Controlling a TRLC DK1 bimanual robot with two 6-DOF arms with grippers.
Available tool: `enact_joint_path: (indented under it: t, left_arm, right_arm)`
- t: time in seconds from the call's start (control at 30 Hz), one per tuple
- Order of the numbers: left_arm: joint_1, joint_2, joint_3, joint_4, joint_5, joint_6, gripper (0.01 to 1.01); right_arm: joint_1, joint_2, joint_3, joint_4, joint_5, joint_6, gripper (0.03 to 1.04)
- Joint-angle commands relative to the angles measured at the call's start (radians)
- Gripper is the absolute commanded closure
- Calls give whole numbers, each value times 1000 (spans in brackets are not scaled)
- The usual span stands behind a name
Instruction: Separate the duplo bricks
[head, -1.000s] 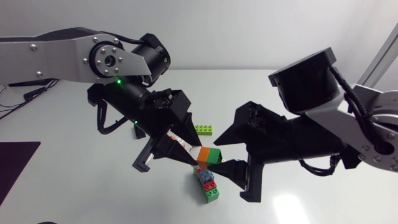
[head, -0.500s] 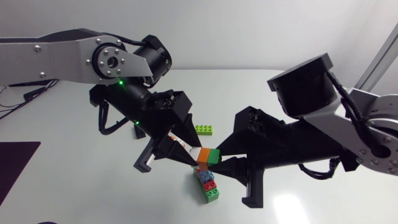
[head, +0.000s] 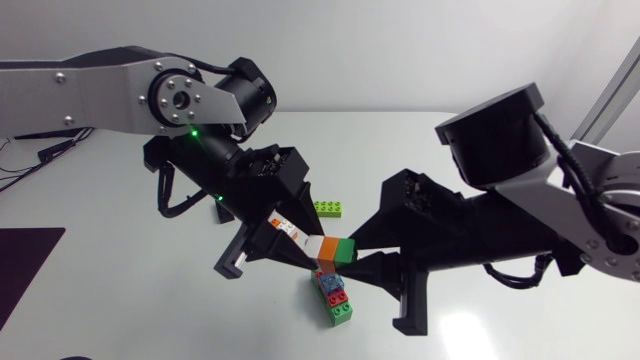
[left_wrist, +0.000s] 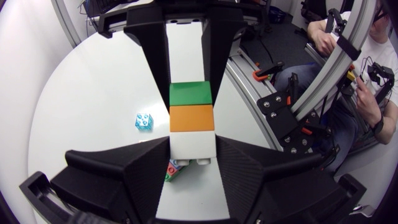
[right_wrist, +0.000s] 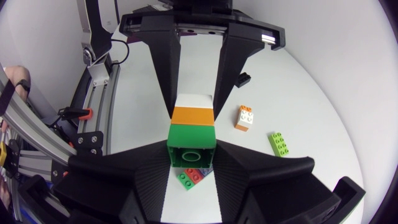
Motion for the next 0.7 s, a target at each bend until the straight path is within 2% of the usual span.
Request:
enact_joint_path:
  t: [0.0,0.4,0.67]
  left_arm:
    - [10,9,4,-22,13,3,566]
    - [15,-17,-2,-30,31,-5,559]
    - [-24,-3,1,-23,48,-20,544]
  right_arm:
    - [-12,-24,-27,-3,2,-7,751]
    - [8,-23,-38,26,11,22,751]
    - [25,-21,-48,49,16,39,751]
